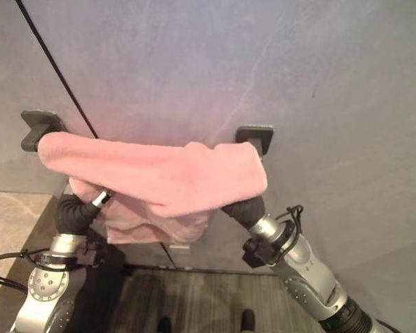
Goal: Put brush and paste in cup on sink, flatten towel.
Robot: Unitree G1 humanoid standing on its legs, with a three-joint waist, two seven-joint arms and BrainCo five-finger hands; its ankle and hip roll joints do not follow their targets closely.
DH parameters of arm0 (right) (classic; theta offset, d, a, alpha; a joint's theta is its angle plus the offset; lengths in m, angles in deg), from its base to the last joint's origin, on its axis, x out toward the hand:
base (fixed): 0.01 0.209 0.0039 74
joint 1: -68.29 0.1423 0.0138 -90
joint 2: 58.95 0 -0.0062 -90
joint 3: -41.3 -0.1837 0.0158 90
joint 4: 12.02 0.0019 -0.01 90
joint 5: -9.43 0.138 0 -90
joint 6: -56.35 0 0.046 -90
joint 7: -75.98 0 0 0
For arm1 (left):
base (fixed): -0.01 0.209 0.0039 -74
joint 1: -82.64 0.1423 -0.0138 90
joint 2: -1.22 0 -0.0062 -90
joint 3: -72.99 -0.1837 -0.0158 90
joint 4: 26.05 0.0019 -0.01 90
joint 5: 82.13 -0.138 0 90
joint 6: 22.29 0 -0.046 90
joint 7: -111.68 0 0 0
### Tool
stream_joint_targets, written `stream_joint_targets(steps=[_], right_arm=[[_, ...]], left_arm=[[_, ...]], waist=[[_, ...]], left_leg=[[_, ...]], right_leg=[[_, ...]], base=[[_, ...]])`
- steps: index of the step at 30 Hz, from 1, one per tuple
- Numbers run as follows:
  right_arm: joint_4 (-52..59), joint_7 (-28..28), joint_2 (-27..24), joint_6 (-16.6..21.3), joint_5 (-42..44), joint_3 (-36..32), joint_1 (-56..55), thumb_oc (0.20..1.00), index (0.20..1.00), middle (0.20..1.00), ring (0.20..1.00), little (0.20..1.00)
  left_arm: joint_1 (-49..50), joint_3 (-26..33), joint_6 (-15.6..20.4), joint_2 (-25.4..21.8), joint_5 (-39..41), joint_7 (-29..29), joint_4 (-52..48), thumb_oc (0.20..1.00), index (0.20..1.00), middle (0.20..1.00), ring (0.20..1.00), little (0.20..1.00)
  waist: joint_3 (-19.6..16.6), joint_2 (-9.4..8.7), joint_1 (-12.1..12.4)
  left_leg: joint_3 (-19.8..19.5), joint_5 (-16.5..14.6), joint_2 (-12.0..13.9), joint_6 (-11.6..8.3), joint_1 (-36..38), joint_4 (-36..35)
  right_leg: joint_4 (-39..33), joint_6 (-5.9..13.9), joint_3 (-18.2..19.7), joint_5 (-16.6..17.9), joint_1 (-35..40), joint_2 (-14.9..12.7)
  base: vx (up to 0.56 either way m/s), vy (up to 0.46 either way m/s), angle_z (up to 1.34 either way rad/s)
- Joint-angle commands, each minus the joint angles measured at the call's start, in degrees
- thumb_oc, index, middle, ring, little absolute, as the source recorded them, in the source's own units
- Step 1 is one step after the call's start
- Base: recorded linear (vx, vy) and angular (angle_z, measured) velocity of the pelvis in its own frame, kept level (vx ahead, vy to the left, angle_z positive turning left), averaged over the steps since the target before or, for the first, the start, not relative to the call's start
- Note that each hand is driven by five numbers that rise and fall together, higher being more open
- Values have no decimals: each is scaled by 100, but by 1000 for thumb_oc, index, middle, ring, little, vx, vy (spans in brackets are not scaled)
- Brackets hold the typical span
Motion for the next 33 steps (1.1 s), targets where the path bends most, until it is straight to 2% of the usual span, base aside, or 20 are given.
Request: stream_joint_targets(steps=[1,5,8,10,15,19,25,26,27,28,29,30,31,33], right_arm=[[78,-90,236,257,-24,6,281,200,200,200,200,200],[-235,-110,340,124,-151,120,203,200,200,200,200,200],[-608,-138,550,10,187,366,221,200,200,200,200,200],[-615,-221,583,21,84,352,258,200,200,200,200,200],[-751,-299,555,45,-227,164,-86,200,200,200,200,200],[-1010,-274,745,-80,369,170,-414,200,200,200,200,200],[-942,-310,709,-53,169,185,-357,200,200,200,200,200],[-950,-359,731,-45,122,172,-370,398,398,398,398,398],[-969,-466,758,-19,102,145,-397,762,762,762,762,762],[-936,-458,738,-34,112,118,-432,1000,1000,1000,1000,1000],[-914,-504,737,-58,57,112,-468,1000,1000,1000,1000,1000],[-911,-544,718,-71,-18,86,-494,1000,1000,1000,1000,1000],[-872,-535,678,-71,-94,59,-535,1000,1000,1000,1000,1000],[-929,-560,691,-121,-58,109,-579,1000,1000,1000,1000,1000]], left_arm=[[-110,220,416,-221,-119,352,-38,200,200,200,200,200],[-84,-59,258,-360,-440,291,475,200,200,200,200,200],[-132,-287,183,-355,-426,273,819,200,200,200,200,200],[-146,-416,124,-342,-339,227,1021,200,200,200,200,200],[-242,-746,-17,-381,-516,101,1491,200,200,200,200,200],[-302,-896,-68,-365,-655,64,1600,200,200,200,200,200],[-308,-976,-108,-358,-698,81,1746,200,200,200,200,200],[-317,-982,-123,-354,-729,114,1782,200,200,200,200,200],[-334,-980,-133,-344,-767,176,1837,200,200,200,200,200],[-315,-972,-173,-358,-854,193,1864,200,200,200,200,200],[-314,-986,-209,-370,-938,223,1913,338,338,338,338,338],[-306,-990,-236,-376,-1013,249,1981,959,959,959,959,959],[-272,-990,-276,-396,-1081,257,1998,1000,1000,1000,1000,1000],[-208,-976,-352,-410,-1204,283,2041,1000,1000,1000,1000,1000]], waist=[[-23,-254,15],[23,-234,65],[37,-229,107],[58,-218,117],[57,-193,29],[40,-184,-14],[26,-165,-54],[20,-158,-66],[23,-154,-84],[21,-150,-87],[22,-149,-99],[26,-147,-108],[35,-141,-118],[39,-122,-122]], left_leg=[[-128,69,-25,10,-89,21],[-191,83,-44,17,-112,21],[-205,87,-56,29,-113,21],[-201,94,-56,36,-124,21],[-179,104,-46,37,-164,21],[-154,97,-53,44,-158,21],[-81,77,-44,49,-122,21],[-74,72,-41,51,-114,21],[-61,72,-42,52,-116,21],[-53,69,-41,50,-116,21],[-45,69,-41,51,-115,21],[-43,71,-40,51,-116,21],[-45,68,-40,54,-118,21],[-48,63,-43,60,-112,21]], right_leg=[[39,146,104,-134,252,-398],[39,156,41,-138,278,-411],[39,151,33,-140,284,-416],[39,153,29,-135,275,-416],[39,169,36,-123,213,-413],[39,170,63,-127,198,-412],[39,174,129,-118,178,-417],[39,176,135,-119,176,-420],[39,179,143,-116,169,-417],[39,184,151,-117,165,-416],[39,184,156,-113,162,-417],[39,185,156,-108,160,-418],[39,187,161,-111,155,-420],[39,188,154,-109,162,-428]], base=[[-6,-4,7],[4,4,7],[5,3,7],[-1,2,2],[1,3,2],[0,0,0],[3,3,-1],[0,0,0],[0,0,0],[0,0,0],[-1,1,-3],[0,0,0],[0,0,0],[0,0,0]])
